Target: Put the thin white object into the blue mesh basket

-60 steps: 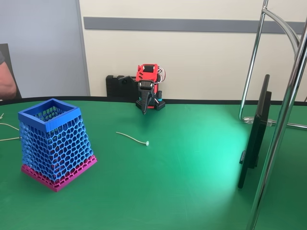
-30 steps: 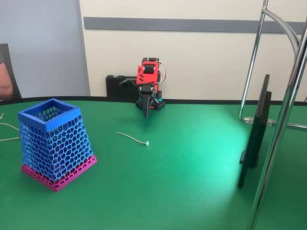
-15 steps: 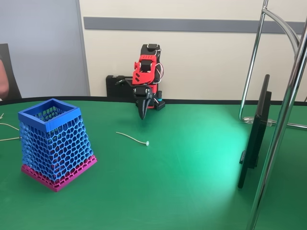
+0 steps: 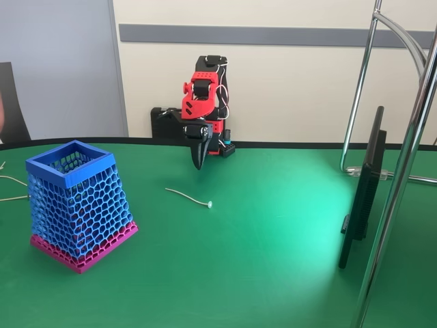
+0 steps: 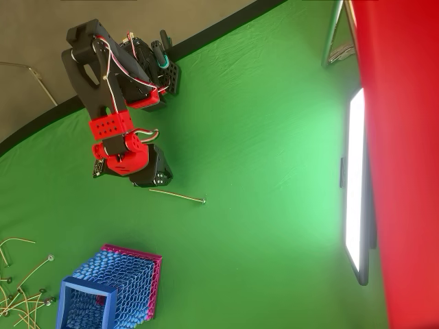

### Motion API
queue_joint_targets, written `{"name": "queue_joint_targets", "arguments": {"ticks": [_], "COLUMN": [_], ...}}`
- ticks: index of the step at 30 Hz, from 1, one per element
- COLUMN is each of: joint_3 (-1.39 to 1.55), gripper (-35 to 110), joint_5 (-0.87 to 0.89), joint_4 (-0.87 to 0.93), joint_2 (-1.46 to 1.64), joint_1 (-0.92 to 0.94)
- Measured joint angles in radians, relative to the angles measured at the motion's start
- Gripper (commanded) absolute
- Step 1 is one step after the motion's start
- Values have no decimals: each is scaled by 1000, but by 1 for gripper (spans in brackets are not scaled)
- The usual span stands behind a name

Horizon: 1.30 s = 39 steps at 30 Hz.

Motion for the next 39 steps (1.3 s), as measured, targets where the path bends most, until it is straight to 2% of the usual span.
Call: {"name": "queue_joint_targets", "arguments": {"ticks": [15, 18, 26, 39], "joint_3": [-396, -454, -528, -581], "gripper": [1, 6, 21, 20], "joint_5": [41, 74, 137, 242], "joint_4": [78, 98, 124, 124], "joint_2": [-362, -440, -532, -632], "joint_1": [-28, -43, -83, -106]}}
